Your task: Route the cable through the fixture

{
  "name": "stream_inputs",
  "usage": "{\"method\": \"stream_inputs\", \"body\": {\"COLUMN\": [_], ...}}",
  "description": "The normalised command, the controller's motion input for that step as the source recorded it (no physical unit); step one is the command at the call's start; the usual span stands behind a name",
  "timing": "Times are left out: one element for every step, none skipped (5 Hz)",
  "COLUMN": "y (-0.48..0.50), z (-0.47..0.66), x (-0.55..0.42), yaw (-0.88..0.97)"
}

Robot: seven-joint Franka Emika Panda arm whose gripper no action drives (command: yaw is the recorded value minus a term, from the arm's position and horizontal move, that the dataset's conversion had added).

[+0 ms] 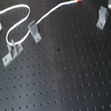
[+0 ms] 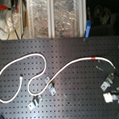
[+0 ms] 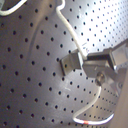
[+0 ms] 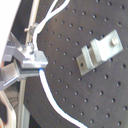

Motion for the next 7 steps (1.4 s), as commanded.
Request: {"method": "stream_inputs", "body": {"y": [0.026, 0.048, 0.016, 0.289, 0.271, 0.005, 0.187], "z": [0.30, 0.27, 0.00, 0.13, 0.17, 0.05, 0.49], "x": [-0.113, -0.112, 0.012, -0.185, -0.281, -0.003, -0.169], "yaw": [0.83, 0.83, 0.16, 0.00, 0.33, 0.00, 0.12]}}
